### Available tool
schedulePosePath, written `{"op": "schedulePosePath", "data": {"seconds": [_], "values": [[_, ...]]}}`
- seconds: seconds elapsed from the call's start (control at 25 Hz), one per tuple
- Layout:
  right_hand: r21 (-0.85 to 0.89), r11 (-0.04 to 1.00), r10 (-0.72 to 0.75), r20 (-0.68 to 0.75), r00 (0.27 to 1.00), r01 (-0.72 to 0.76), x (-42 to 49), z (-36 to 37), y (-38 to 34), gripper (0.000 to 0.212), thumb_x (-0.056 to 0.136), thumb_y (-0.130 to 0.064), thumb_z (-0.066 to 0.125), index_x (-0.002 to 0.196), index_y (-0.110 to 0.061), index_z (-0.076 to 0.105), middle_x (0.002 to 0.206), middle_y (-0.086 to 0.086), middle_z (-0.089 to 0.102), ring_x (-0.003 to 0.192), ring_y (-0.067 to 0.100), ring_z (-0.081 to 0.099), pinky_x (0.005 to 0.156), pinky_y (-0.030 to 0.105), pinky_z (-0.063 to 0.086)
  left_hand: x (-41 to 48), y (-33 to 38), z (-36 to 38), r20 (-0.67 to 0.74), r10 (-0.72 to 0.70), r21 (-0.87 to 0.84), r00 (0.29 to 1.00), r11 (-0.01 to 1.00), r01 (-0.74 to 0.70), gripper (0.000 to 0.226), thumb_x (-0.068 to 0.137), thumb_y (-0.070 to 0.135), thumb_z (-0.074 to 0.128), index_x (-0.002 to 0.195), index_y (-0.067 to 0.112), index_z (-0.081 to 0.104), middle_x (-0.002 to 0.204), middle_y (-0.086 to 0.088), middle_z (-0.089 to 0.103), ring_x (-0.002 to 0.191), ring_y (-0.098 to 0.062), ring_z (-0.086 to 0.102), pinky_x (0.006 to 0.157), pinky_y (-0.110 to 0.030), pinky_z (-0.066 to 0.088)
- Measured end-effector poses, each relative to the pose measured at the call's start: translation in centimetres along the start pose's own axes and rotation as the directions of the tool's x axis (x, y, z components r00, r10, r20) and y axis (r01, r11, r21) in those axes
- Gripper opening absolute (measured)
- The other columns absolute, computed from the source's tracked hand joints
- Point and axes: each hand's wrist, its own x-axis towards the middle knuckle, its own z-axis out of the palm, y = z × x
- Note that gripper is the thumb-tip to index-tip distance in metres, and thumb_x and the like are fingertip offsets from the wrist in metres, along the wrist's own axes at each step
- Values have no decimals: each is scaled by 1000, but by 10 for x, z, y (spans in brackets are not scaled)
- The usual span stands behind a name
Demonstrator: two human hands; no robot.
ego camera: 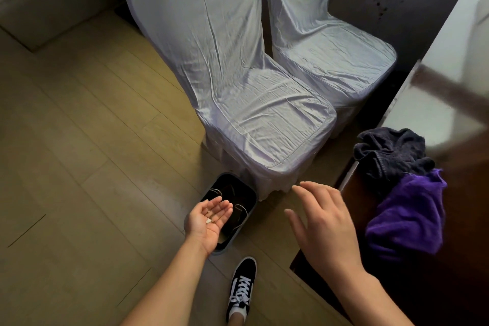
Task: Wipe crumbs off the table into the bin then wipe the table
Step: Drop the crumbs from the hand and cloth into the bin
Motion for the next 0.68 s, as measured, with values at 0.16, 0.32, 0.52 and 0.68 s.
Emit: {"op": "schedulePosePath", "data": {"seconds": [0.16, 0.32, 0.52, 0.68], "values": [[-6, 999, -31, 68, 997, 32, 13, 14, -15, 46, 79, -32, 74, 119, -11, 64, 116, 7, 66, 107, 28, 58, 95, 40, 50, 14, 2, -10, -51, 18, 61, 999, 998, -15, 35, 96, 18, 43, 106, -9, 64, 92, -26, 72, 92, -38, 71, 72, -40, 59], [57, 998, -2, 150, 989, -6, 21, 23, -27, 44, 85, -39, 67, 123, -18, 61, 119, 0, 63, 109, 22, 55, 95, 34, 48, 27, 3, -18, -129, 61, 147, 990, 988, -42, 39, 99, 21, 40, 109, -9, 63, 97, -25, 68, 96, -36, 68, 75, -38, 56], [240, 963, 85, 175, 981, -126, 20, 26, -24, 40, 89, -42, 62, 126, -25, 59, 119, -10, 62, 113, 11, 49, 92, 19, 35, 43, 1, -16, -216, 105, 280, 971, 959, -41, 40, 100, 20, 40, 113, -10, 62, 93, -22, 67, 91, -33, 67, 76, -37, 55], [288, 944, 118, 170, 978, -164, 18, 26, -20, 40, 90, -44, 59, 126, -28, 58, 119, -14, 61, 115, 6, 49, 89, 16, 32, 53, 0, -8, -214, -23, 355, 977, 929, 100, 65, 98, 49, 39, 146, 5, 38, 147, -22, 46, 139, -35, 38, 116, -47, 28]]}}
